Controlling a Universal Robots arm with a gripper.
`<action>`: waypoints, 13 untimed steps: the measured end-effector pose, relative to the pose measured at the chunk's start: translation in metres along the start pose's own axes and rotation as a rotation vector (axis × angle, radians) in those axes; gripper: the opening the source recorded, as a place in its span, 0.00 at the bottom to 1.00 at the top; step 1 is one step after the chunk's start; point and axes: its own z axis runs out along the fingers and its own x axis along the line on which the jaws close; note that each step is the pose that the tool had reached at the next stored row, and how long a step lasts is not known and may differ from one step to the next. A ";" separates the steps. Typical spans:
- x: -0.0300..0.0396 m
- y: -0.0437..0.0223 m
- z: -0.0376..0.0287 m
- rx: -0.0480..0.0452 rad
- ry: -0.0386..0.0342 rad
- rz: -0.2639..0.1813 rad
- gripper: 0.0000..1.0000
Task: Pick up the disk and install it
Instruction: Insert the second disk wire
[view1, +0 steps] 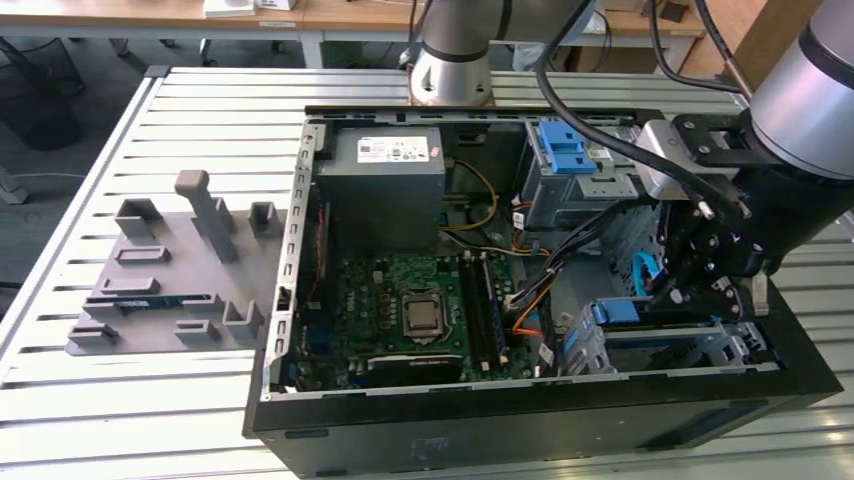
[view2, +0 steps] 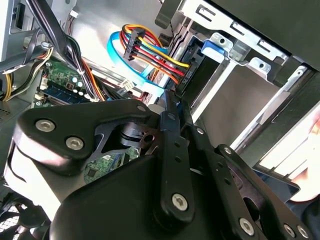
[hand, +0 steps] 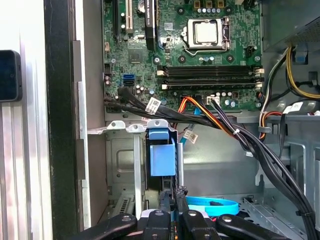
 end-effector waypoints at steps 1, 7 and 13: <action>0.0000 -0.0001 0.0002 0.0000 0.0000 0.000 0.16; 0.0001 -0.0002 0.0014 0.0001 0.0002 0.000 0.16; 0.0003 -0.0002 0.0027 0.0000 -0.0005 0.000 0.16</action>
